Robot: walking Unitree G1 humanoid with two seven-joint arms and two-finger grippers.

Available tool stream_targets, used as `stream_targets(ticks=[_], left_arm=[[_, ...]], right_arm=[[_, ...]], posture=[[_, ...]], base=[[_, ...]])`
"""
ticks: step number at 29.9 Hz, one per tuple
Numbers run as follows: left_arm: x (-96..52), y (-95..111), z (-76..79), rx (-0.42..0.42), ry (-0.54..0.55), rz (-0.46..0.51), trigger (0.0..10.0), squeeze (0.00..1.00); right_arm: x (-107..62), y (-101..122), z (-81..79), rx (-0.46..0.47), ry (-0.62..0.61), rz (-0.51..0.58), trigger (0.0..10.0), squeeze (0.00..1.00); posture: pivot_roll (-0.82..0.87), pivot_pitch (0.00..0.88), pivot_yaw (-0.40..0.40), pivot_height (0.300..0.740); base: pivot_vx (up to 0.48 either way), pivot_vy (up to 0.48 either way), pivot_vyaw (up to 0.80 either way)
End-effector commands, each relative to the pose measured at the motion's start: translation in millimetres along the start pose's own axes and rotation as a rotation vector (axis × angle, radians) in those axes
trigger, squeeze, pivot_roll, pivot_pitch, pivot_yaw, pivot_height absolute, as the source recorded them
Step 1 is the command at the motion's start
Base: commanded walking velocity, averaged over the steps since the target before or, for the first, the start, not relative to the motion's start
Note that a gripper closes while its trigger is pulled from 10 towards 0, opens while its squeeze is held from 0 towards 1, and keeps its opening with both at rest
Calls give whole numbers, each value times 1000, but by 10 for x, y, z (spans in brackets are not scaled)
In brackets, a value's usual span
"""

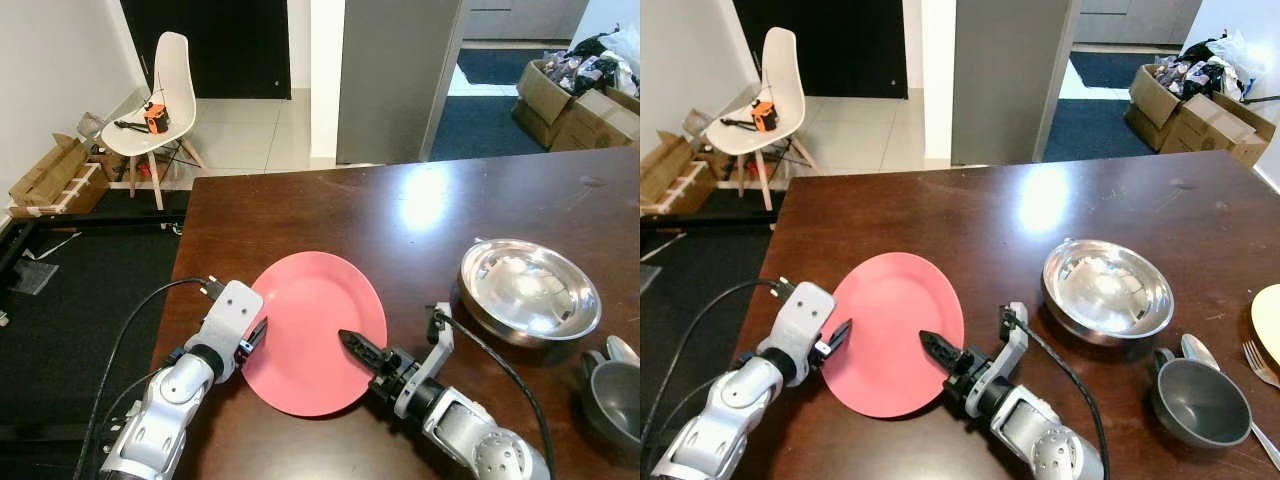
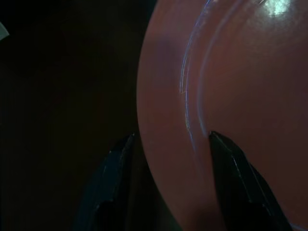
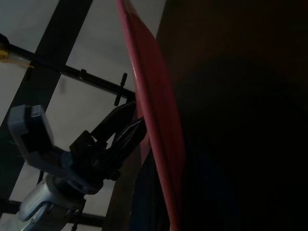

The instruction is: Setting the table

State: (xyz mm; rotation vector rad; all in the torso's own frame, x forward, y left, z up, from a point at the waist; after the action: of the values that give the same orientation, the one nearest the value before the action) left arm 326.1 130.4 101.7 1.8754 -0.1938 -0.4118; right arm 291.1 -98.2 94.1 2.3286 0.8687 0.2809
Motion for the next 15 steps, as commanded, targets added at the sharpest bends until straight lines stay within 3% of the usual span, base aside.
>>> stream_targets(ticks=[1, 5, 9, 12, 14, 15], left_arm=[[-11, 4, 15, -34, -22, -6, 10000, 0], [-46, 274, -129, -87, -9, 94, 10000, 0], [-313, 1031, -543, -164, -69, 335, 10000, 0], [-369, 1139, -602, -178, -87, 368, 10000, 0], [-541, 1385, -775, -237, -134, 450, 10000, 0], [-541, 1385, -775, -237, -134, 450, 10000, 0]], right_arm=[[65, 42, -193, -12, 88, 21, 0, 0], [70, 106, -262, -25, 111, 44, 0, 0], [92, 342, -445, -58, 163, 135, 0, 0], [97, 388, -480, -66, 174, 152, 0, 0], [119, 535, -576, -87, 199, 205, 0, 0], [119, 535, -576, -87, 199, 205, 0, 0]], posture=[[29, 36, 100, 740], [27, 33, 99, 740], [36, 28, 95, 740], [36, 28, 95, 740], [37, 22, 97, 740], [37, 22, 97, 740]], base=[[0, 0, 0], [0, 0, 0], [0, 0, 0], [0, 0, 0], [0, 0, 0], [0, 0, 0]])
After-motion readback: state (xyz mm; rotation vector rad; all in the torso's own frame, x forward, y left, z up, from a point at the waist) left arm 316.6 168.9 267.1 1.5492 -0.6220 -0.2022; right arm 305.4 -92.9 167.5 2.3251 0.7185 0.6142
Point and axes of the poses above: a point about 5 cm out from each wrist's last joint towards the gripper, its own x axis pointing out of the wrist towards the gripper, its own y axis along the axis of the wrist's last joint, z = x × y, the point moved 3 cm from there along x, pointing out of the wrist towards the gripper, and after that the axes turned 2 degrees about -x, right-handed, at the moved point
